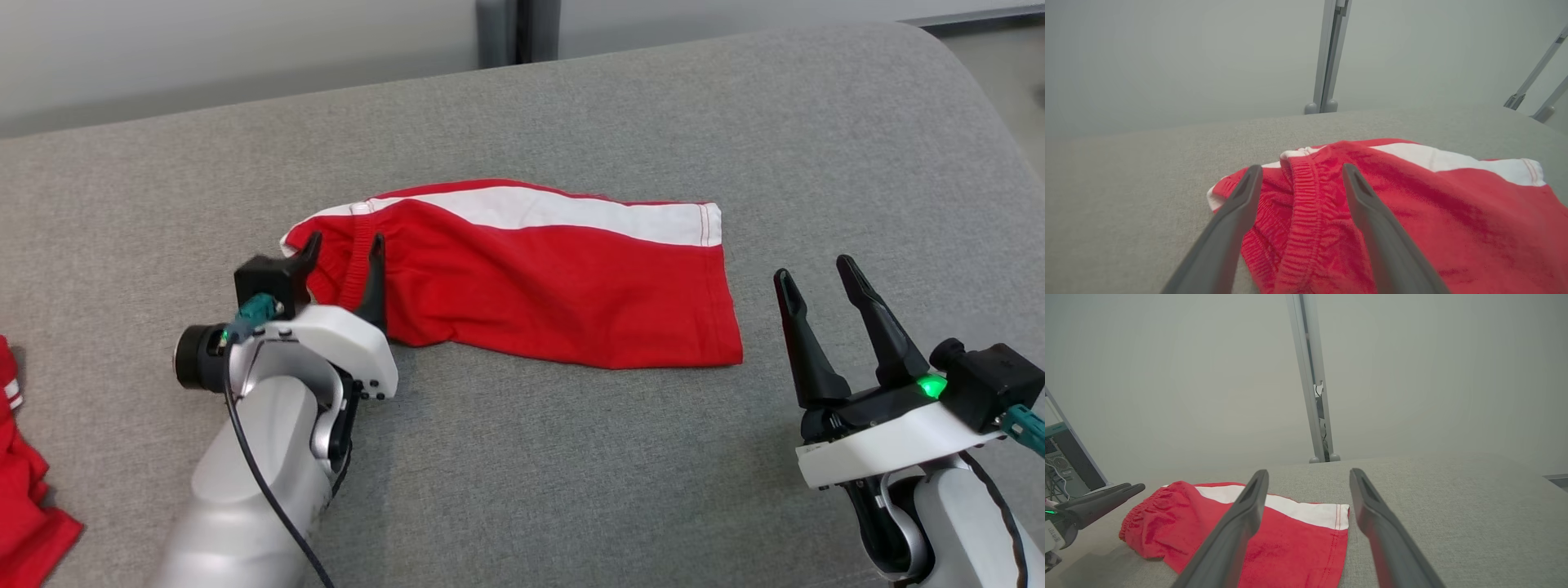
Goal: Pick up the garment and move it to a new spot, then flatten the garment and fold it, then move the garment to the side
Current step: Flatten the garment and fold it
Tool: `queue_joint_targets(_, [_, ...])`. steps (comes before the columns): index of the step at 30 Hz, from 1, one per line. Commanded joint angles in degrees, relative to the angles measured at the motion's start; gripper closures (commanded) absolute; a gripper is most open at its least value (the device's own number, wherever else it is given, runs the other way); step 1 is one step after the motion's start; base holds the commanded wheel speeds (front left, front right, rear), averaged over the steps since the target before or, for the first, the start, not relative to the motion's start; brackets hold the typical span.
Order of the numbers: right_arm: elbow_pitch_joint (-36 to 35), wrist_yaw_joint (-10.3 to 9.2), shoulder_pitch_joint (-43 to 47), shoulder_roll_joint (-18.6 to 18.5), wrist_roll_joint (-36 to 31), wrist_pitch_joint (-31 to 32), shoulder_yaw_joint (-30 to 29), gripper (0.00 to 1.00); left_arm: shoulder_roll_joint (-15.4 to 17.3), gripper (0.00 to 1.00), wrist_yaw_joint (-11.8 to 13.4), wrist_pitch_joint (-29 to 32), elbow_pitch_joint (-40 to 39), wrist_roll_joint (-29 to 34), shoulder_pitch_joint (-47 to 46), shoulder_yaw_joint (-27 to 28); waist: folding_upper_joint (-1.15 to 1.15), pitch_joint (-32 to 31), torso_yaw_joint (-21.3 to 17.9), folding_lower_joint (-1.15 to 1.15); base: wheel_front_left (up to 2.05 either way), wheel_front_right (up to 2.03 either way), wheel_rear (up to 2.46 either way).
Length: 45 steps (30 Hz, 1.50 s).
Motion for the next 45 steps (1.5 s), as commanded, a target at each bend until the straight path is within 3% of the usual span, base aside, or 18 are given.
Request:
queue_joint_targets(1, [0.0, 0.01, -0.6, -0.1, 0.1, -0.1, 0.0, 0.0, 0.3, 0.0, -0.8, 0.7, 1.9, -1.0, -2.3, 0.1, 0.0, 1.1, -1.3, 0.0, 0.0, 0.0, 0.0])
queue_joint_targets(9, [0.2, 0.01, -1.1, 0.4, 0.2, -0.1, 0.5, 0.0, 0.3, 0.0, -3.5, 4.4, 12.8, -5.8, -10.4, 0.0, 0.0, 1.8, -3.1, 0.0, 0.0, 0.0, 0.0])
queue_joint_targets(21, [0.4, 0.01, -1.8, 0.6, 0.2, -0.1, 0.9, 0.0, 0.3, 0.0, -6.5, 4.6, 18.8, -9.6, -14.8, -3.9, 0.0, 2.4, -3.3, 0.0, 0.0, 0.0, 0.0])
queue_joint_targets(22, [0.3, 0.01, -1.9, 0.6, 0.2, -0.1, 0.9, 0.0, 0.3, 0.44, -7.0, 5.2, 19.2, -9.3, -15.1, -4.9, 0.0, 2.5, -3.2, 0.0, 0.0, 0.0, 0.0])
queue_joint_targets(24, [0.3, 0.01, -2.1, 0.6, 0.2, -0.1, 0.9, 0.0, 0.3, 0.84, -7.5, 5.2, 19.4, -10.2, -15.5, -5.8, 0.0, 2.7, -3.1, 0.0, 0.0, 0.0, 0.0])
queue_joint_targets(25, [0.2, 0.01, -2.1, 0.6, 0.2, -0.1, 0.8, 0.0, 0.3, 0.98, -7.6, 4.8, 19.4, -10.5, -15.7, -6.0, 0.0, 2.7, -3.0, 0.0, 0.0, 0.0, 0.0])
queue_joint_targets(33, [0.4, 0.01, -1.3, 0.4, -0.1, -0.1, 0.1, 0.0, 0.3, 1.0, -7.6, 1.4, 18.9, -9.1, -16.6, -9.8, 0.0, 2.2, -1.7, 0.0, 0.0, 0.0, 0.0])
queue_joint_targets(40, [0.7, 0.01, 0.2, 0.8, -0.2, -0.1, -0.8, 0.0, 0.3, 1.0, -7.5, -0.5, 11.3, -3.7, -12.3, -15.1, 0.0, -0.7, 1.5, 0.0, 0.0, 0.0, 0.0])
queue_joint_targets(41, [0.8, 0.01, 0.4, 0.8, -0.3, -0.1, -1.1, 0.0, 0.4, 0.99, -7.3, -0.5, 8.8, -2.7, -11.0, -15.6, 0.0, -1.2, 2.1, 0.0, 0.0, 0.0, 0.0])
queue_joint_targets(43, [1.0, 0.01, 1.1, 0.9, -0.3, -0.1, -1.4, 0.0, 0.8, 0.85, -7.0, -0.5, 3.9, -0.1, -7.4, -16.9, 0.0, -2.3, 3.4, 0.0, 0.0, 0.0, 0.0])
queue_joint_targets(45, [1.2, 0.01, 1.6, 1.0, -0.4, -0.1, -1.4, 0.0, 1.5, 0.84, -7.2, -0.5, -0.4, 2.0, -3.6, -18.1, 0.0, -3.5, 4.6, 0.0, 0.0, 0.0, 0.0])
